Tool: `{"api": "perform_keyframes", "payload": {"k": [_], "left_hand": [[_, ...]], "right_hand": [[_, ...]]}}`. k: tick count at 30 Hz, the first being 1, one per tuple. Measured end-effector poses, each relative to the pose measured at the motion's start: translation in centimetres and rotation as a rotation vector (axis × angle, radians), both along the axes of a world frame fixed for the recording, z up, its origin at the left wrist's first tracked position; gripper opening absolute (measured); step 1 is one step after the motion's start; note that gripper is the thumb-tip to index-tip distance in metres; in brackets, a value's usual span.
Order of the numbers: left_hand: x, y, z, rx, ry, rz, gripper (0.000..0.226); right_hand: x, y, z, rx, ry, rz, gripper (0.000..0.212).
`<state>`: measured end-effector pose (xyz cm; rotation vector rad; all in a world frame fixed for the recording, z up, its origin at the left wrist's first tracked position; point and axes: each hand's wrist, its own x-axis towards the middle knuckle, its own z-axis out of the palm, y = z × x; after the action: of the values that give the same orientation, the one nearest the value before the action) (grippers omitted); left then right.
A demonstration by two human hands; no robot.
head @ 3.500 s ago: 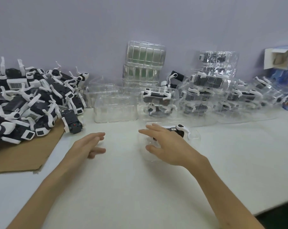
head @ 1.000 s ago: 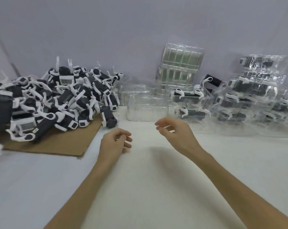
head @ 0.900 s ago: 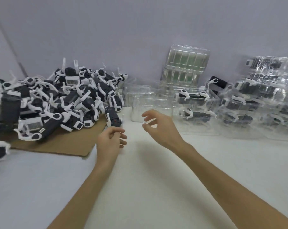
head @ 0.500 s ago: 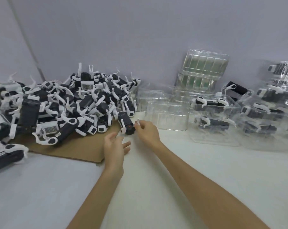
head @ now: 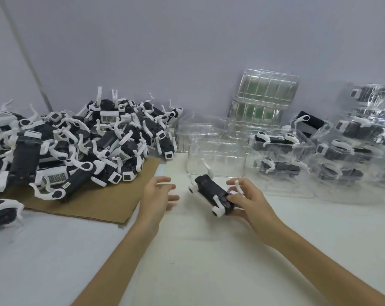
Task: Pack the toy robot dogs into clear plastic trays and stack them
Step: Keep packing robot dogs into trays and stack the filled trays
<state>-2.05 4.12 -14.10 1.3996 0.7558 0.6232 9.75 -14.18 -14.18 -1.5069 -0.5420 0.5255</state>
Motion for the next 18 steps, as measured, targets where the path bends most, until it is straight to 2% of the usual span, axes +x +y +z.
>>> {"api": "perform_keyframes", "payload": {"k": [2,6,9,11,13,16,18], "left_hand": [[1.7,0.6,0.8,0.225,0.057,-0.026,0.017],[6.6,2.9,4.2,0.893,0.193,-0.112,0.03],[10.5,4.3,6.6,1.327,0.222,-0.085,0.045],[12.6,5.2,7.9,1.409,0.277,-0.15,0.056],[14.4,6.2,8.6,1.421,0.383,-0.233,0.055],[15.9,7.1,8.7,1.437,0.505,-0.272,0.041],[15.9,7.2,8.6,1.42,0.467,-0.239,0.027]], "right_hand": [[0.2,-1.4,-0.2,0.042,0.092,-0.015,0.029],[0.9,-2.5,-0.4,0.171,0.335,-0.052,0.032],[1.3,-2.9,-0.5,0.219,0.432,-0.046,0.031],[1.5,-3.1,-0.6,0.255,0.503,-0.043,0.029],[1.8,-3.0,-0.7,0.286,0.569,-0.04,0.029],[1.9,-2.7,-0.6,0.302,0.588,-0.02,0.03],[1.9,-2.7,-0.5,0.299,0.588,-0.023,0.03]]}}
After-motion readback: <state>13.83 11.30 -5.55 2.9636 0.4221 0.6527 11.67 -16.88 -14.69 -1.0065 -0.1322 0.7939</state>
